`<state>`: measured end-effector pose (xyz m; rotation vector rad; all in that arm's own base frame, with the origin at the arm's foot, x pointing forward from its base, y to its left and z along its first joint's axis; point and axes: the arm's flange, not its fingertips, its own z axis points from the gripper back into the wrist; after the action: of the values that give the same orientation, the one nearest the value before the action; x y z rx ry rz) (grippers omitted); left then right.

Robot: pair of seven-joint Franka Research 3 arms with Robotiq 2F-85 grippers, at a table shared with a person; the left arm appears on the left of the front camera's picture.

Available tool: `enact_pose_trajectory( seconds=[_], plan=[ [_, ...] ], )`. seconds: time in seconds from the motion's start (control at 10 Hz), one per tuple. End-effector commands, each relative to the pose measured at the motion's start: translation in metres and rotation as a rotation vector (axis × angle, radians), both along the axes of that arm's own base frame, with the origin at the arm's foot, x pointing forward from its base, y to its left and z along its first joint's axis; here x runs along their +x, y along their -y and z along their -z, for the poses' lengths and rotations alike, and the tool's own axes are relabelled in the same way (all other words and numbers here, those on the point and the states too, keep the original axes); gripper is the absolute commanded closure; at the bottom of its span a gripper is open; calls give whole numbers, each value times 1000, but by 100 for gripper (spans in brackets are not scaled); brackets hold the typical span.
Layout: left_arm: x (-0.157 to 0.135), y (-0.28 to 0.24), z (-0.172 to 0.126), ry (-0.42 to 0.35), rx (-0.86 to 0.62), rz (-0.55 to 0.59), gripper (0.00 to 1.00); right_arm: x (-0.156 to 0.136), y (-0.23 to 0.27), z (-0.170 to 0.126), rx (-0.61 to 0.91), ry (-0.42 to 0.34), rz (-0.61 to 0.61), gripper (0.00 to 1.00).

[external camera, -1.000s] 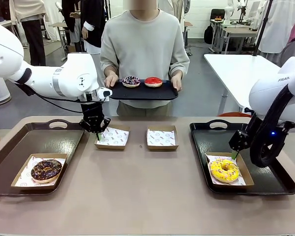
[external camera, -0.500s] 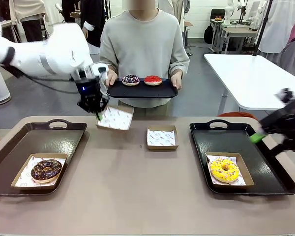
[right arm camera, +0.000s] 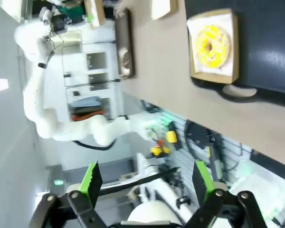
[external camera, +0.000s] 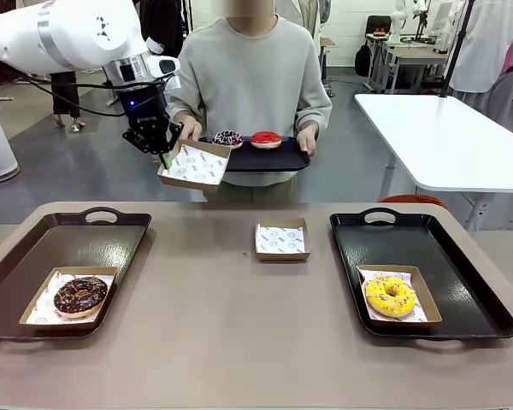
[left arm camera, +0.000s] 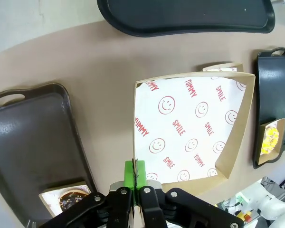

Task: Individually package the donuts and arrange them on the tray.
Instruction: Place the picked Paper togo box on the Handle tray while simultaneously picking up another Paper togo box from the table with the other hand.

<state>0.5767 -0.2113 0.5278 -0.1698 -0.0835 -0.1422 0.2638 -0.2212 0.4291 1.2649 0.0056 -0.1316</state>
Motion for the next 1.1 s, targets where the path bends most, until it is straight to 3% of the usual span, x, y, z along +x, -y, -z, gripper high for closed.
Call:
enact_pose_trajectory(
  seconds=[0.0, 0.1, 0.5, 1.0],
  plan=[
    [18, 11, -1, -25, 47, -9, 100, 36, 28, 17, 109, 20, -30, 0],
    [23, 14, 1, -39, 58, -12, 100, 41, 34, 22, 116, 52, -48, 0],
    [45, 16, 12, -79, 70, -57, 100, 50, 31, 33, 70, 46, -22, 0],
    [39, 13, 22, -74, 50, -35, 100, 53, 32, 34, 78, 26, -29, 0]
  ],
)
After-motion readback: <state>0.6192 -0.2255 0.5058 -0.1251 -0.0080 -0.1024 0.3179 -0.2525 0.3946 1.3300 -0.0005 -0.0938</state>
